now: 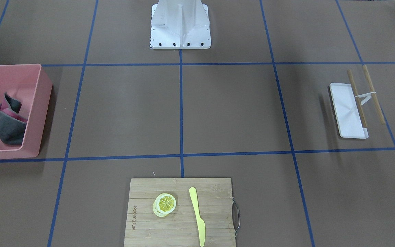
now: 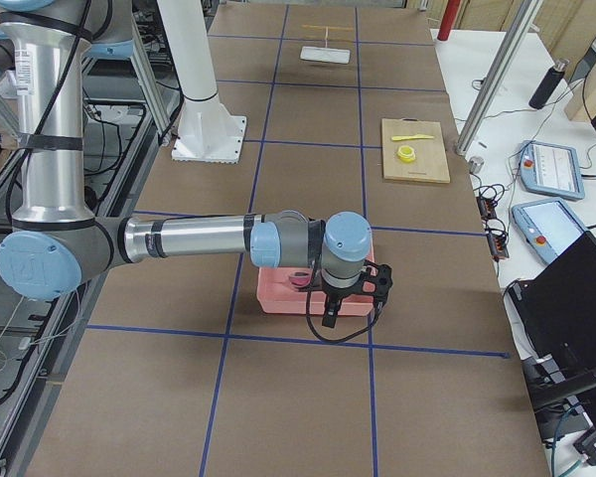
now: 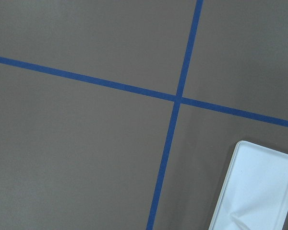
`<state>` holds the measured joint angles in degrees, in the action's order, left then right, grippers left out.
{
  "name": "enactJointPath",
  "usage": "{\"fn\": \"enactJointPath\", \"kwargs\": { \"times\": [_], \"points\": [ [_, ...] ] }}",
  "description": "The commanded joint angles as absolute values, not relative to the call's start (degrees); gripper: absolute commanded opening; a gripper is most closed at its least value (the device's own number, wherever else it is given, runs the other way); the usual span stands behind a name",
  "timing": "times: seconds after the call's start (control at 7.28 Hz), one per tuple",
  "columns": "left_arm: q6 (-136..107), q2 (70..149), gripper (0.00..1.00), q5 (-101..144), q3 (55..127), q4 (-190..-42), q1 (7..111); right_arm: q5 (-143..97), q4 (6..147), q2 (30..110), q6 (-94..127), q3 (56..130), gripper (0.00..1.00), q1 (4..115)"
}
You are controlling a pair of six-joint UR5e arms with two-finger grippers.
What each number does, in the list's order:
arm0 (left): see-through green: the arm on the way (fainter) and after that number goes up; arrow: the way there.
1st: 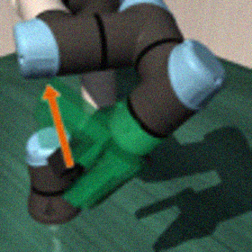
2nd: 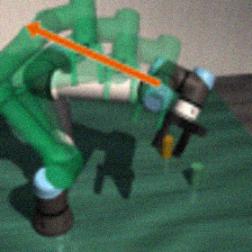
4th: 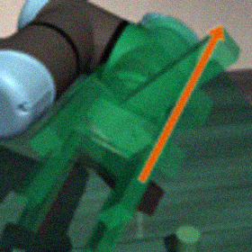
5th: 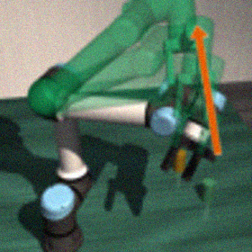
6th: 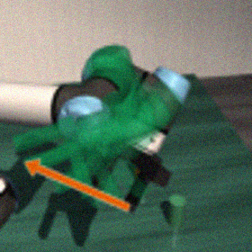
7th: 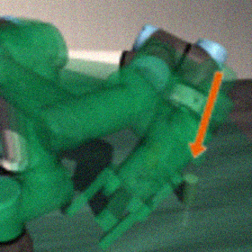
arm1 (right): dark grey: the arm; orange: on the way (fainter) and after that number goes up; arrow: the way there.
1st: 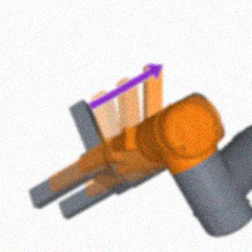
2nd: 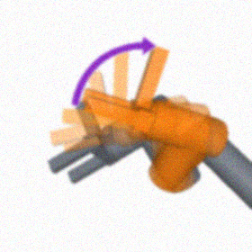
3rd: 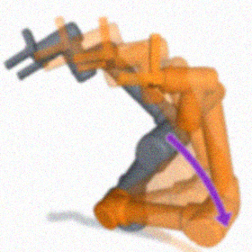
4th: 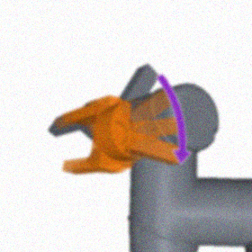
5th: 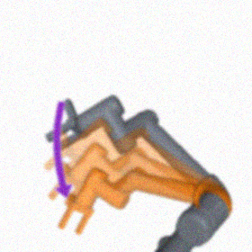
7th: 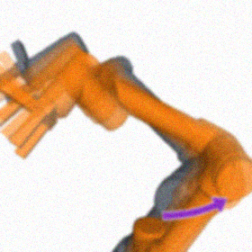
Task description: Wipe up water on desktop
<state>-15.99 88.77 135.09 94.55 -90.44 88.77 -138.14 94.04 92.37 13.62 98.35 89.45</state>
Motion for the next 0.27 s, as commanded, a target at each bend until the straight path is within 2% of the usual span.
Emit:
{"fn": "enactJointPath", "kwargs": {
  "times": [0.0,0.14],
  "points": [
    [-16.0,88.8,0.98,135.0,94.7,-90.4,88.8,-137.4,94.0,92.2,13.6,98.5,1.0,89.5],
    [-16.0,88.8,0.98,135.0,94.6,-90.5,88.8,-137.2,94.0,92.2,13.6,98.5,1.0,89.5]
  ]
}}
